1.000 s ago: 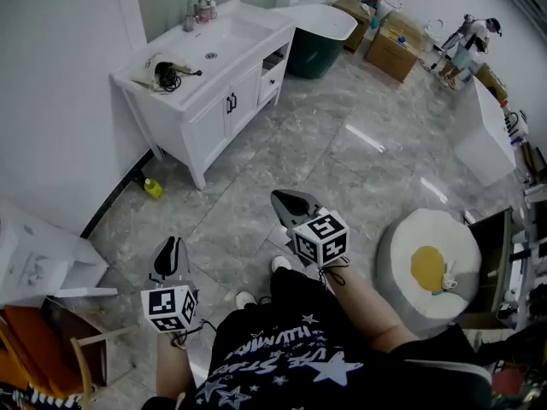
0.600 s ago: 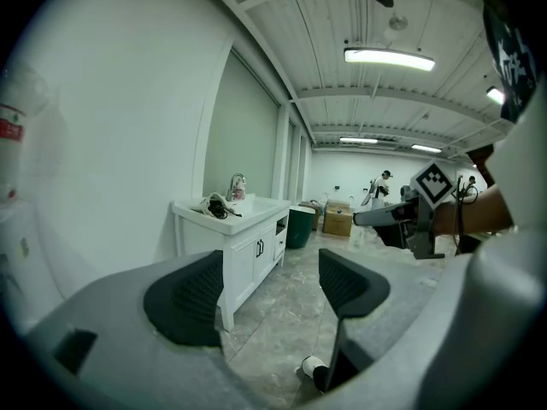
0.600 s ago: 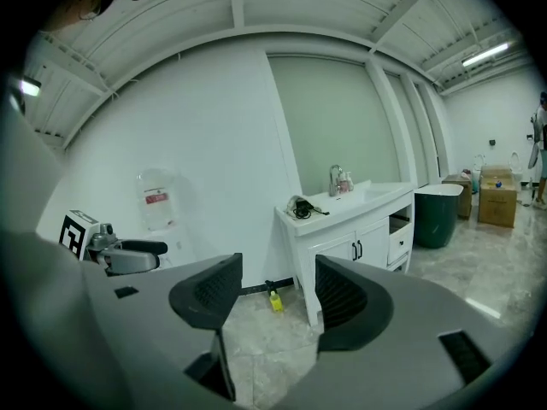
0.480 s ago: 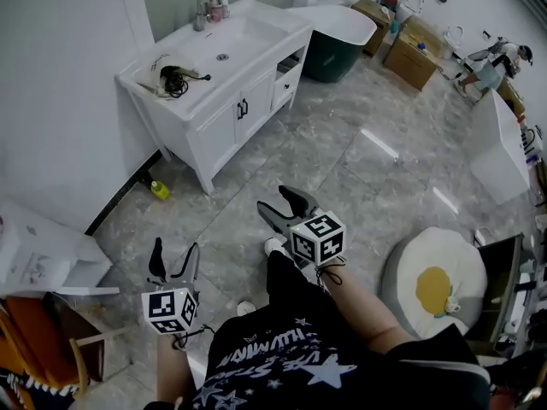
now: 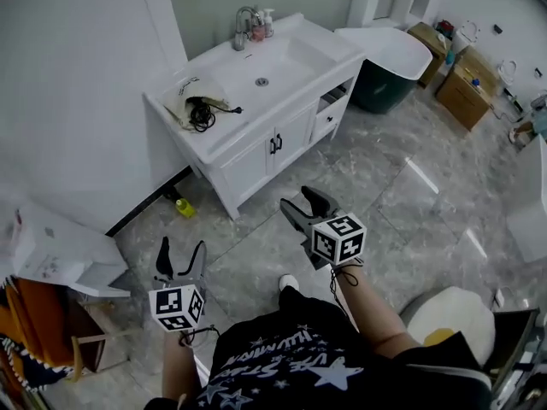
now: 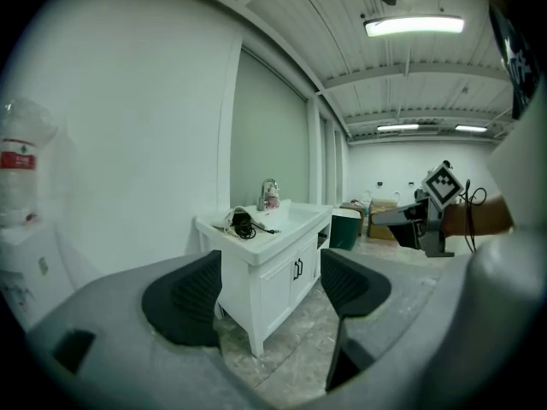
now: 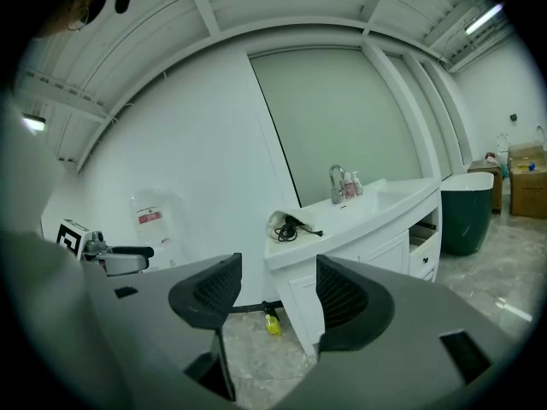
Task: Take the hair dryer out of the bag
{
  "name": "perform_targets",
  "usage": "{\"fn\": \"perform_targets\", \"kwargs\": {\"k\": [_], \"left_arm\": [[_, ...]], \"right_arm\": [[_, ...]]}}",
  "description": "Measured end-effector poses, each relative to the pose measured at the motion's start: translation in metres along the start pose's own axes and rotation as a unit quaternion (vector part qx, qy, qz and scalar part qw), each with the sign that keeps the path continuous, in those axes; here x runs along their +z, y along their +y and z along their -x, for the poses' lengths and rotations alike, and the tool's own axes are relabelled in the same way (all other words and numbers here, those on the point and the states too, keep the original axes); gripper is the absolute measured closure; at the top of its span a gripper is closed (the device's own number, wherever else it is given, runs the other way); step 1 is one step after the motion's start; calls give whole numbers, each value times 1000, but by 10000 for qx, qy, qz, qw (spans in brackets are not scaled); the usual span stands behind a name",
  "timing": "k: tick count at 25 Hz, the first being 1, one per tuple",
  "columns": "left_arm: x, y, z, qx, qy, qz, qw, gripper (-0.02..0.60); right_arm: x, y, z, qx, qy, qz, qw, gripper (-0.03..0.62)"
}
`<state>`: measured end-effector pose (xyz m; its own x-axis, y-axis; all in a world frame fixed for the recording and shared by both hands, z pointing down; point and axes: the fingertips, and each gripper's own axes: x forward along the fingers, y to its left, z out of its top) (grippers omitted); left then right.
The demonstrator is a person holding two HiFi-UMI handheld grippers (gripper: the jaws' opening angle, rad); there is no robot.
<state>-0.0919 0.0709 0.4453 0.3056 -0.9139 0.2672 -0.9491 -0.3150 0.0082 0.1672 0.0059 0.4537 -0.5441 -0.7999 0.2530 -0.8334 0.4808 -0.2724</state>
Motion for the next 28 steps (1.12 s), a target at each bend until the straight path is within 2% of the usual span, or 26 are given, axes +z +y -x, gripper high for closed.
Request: {"fn": "perform_targets", "kwargs": {"k": [5,8,12,17,23,28], "left_arm": [[30,-1,-38,568,-172,-147,9981,221],[35,-4,-50,767,-141,-45,9969,221],[33,-6,-61,770,39,-96,9970,222],[34,10,-81,838,108,-164,9963,221],[31,59,-135,812,216,20,9965,222],[45,104,-205,600,221,24,9979,222]], "right_arm": [[18,-51,-23,241,177,-30,9995,335],[24,-72,-37,346,251,-130,9990,336],[26,-71,-61,572,305,-222,9977,339],[15,-50,-103,903,560,-216,9941,341],[25,-42,-156,961,712,-198,9926,342],[50,-44,-223,937,730,-58,9929,345]]}}
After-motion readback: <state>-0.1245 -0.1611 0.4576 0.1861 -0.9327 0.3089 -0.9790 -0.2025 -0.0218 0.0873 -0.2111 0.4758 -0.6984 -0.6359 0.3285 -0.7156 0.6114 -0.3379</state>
